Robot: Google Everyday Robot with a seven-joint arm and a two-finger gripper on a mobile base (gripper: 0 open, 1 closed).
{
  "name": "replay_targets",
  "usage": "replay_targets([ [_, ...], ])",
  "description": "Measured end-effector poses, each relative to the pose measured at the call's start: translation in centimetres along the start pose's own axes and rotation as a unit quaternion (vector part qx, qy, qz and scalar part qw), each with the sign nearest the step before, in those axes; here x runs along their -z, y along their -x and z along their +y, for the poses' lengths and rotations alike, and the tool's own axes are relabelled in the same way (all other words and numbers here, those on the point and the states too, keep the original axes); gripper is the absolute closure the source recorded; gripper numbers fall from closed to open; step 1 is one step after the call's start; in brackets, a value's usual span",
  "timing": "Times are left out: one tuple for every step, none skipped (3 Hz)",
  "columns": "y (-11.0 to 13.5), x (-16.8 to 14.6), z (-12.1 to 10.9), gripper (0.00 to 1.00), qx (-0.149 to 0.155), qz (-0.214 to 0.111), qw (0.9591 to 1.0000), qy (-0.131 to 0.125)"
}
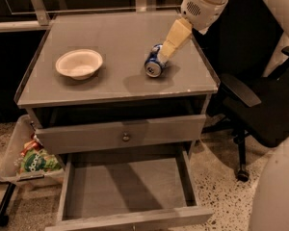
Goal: Place pepsi can into middle drawer
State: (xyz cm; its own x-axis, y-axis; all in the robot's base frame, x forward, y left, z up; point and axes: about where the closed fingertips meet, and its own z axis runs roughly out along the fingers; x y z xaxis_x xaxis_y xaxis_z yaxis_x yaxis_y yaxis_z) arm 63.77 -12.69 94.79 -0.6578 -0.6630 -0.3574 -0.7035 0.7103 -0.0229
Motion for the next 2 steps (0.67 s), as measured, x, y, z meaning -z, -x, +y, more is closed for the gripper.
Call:
replay_targets([
  [0.6,-2.0,-1.5,0.00,-0.034,0.005,0.9994,-0.003],
  [1.3,-3.8,-2.9,0.00,-0.062,0.015,0.9979,-0.013],
])
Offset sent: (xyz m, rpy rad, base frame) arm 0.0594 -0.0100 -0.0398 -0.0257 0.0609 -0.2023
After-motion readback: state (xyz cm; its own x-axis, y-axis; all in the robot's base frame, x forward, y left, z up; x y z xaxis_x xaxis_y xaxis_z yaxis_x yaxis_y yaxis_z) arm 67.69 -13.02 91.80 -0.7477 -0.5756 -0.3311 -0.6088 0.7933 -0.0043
